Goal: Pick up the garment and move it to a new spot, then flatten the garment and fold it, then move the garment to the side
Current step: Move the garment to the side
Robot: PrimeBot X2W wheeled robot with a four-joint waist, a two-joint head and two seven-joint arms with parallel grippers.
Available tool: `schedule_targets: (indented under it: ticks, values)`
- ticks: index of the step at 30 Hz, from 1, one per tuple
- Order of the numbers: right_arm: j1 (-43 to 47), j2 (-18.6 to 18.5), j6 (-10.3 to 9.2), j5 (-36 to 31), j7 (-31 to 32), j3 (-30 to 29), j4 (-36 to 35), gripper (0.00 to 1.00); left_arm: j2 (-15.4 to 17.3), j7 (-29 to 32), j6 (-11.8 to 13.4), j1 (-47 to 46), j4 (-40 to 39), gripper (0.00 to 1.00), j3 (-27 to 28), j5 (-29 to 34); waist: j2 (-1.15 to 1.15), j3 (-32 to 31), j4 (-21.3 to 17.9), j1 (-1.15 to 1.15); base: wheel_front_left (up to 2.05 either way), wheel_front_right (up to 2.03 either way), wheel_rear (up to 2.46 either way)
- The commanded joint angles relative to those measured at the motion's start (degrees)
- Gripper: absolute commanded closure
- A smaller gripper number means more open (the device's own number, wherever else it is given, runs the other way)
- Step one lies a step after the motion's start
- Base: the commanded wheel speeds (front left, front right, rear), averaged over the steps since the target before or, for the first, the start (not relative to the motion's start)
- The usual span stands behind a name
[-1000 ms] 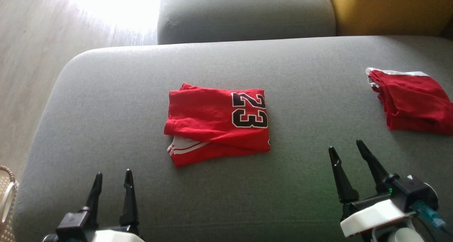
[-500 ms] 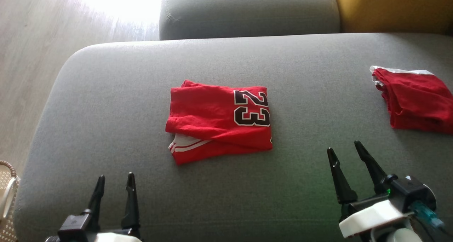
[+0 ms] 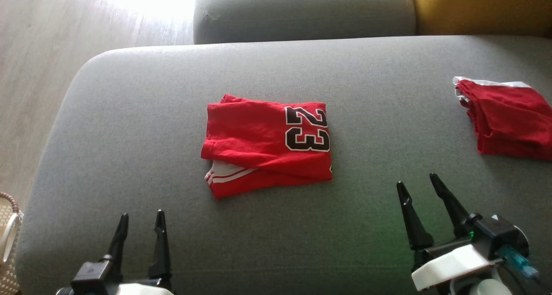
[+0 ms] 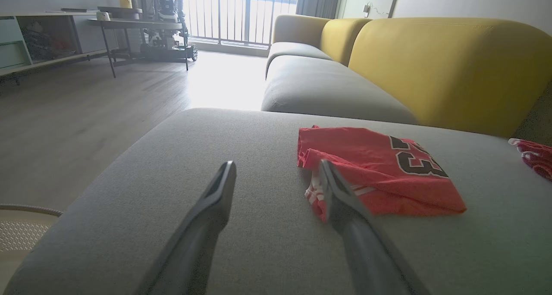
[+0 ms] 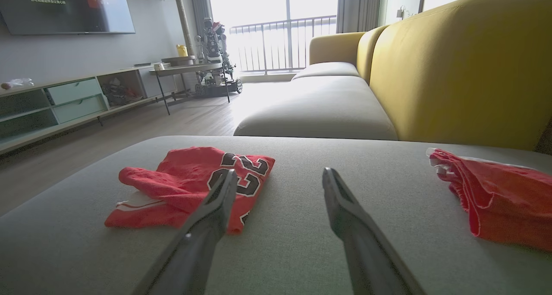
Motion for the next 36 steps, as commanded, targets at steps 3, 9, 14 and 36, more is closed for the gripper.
schedule_targets:
  ticks: [3, 9, 14, 36]
  values:
    - [-1.15, -0.26, -0.01, 0.60, -0.53, 2.13, -1.48, 0.00, -0.45, -0.70, -0.01, -2.33, -2.14, 0.00, 1.75, 0.37, 0.00, 0.52, 0.07, 0.00, 0.00, 0.00, 0.00]
    - [-3.77, -0.26, -0.01, 3.82, -0.53, 4.63, 2.33, 0.00, -0.45, -0.70, -0.38, -3.05, -2.16, 0.00, 0.81, 0.58, 0.00, 2.39, 0.78, 0.00, 0.00, 0.00, 0.00]
    - [-9.90, -0.26, -0.01, 12.58, -0.53, 6.38, 8.61, 0.00, -0.45, -0.70, -0.65, -4.60, -1.91, 0.00, -0.44, -0.89, 0.00, 4.34, 2.43, 0.00, 0.00, 0.00, 0.00]
    - [-37.41, -5.28, -0.01, 43.50, 8.95, 13.50, 40.33, 0.00, -0.45, -0.70, -2.97, -9.93, -0.39, 0.00, -4.80, 1.77, 0.00, 11.57, 11.40, 0.00, 0.00, 0.00, 0.00]
